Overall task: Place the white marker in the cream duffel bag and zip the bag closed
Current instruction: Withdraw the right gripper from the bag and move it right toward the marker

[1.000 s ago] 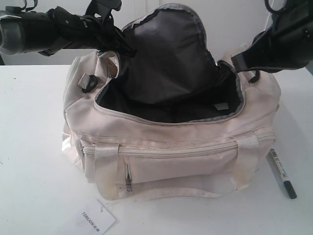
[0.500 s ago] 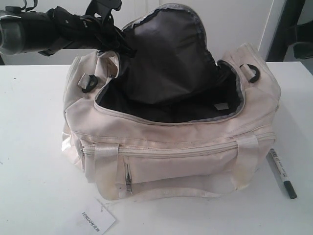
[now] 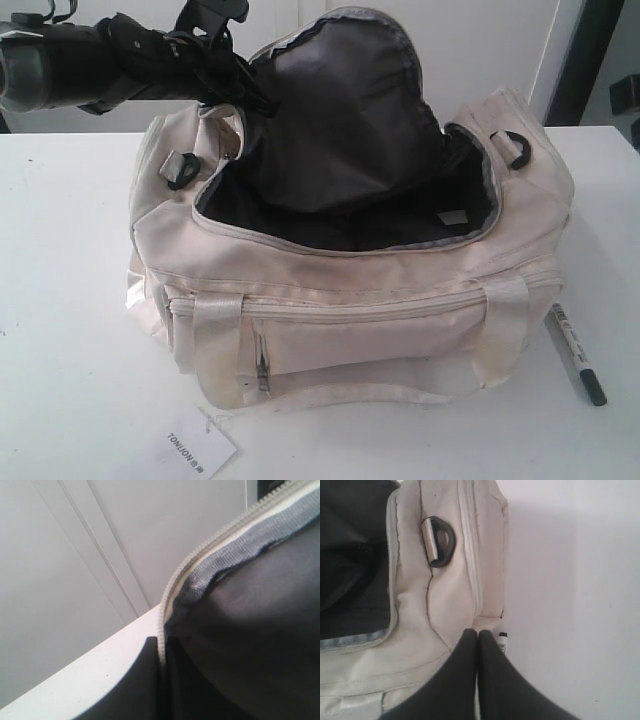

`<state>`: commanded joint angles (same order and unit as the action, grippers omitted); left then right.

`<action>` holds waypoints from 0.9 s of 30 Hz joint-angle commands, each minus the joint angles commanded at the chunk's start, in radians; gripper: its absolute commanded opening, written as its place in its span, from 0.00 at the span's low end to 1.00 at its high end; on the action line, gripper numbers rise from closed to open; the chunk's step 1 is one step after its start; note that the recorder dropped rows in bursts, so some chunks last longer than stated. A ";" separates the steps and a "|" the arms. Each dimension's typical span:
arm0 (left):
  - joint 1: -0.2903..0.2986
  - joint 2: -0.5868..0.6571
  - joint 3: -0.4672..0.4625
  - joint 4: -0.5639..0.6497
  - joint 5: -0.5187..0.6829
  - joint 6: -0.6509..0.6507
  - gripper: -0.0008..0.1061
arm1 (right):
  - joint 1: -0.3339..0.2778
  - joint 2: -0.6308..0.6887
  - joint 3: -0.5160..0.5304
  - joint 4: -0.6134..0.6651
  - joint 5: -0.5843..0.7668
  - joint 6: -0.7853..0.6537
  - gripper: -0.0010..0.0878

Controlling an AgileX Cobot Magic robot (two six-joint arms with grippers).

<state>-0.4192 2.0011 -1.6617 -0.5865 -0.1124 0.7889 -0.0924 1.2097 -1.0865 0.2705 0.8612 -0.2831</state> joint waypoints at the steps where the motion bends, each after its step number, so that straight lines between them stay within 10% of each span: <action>1: 0.000 0.000 0.000 0.000 0.000 0.000 0.01 | 0.000 0.001 0.008 -0.002 0.008 0.000 0.01; 19: 0.000 0.000 0.000 0.000 0.000 0.000 0.01 | 0.000 0.028 0.210 -0.049 -0.040 0.063 0.01; 27: 0.000 0.000 0.000 0.000 0.000 0.000 0.01 | -0.117 0.129 0.215 0.010 -0.026 -0.007 0.01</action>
<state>-0.4192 2.0011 -1.6617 -0.5865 -0.1124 0.7889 -0.2099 1.3390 -0.8713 0.2806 0.8355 -0.2905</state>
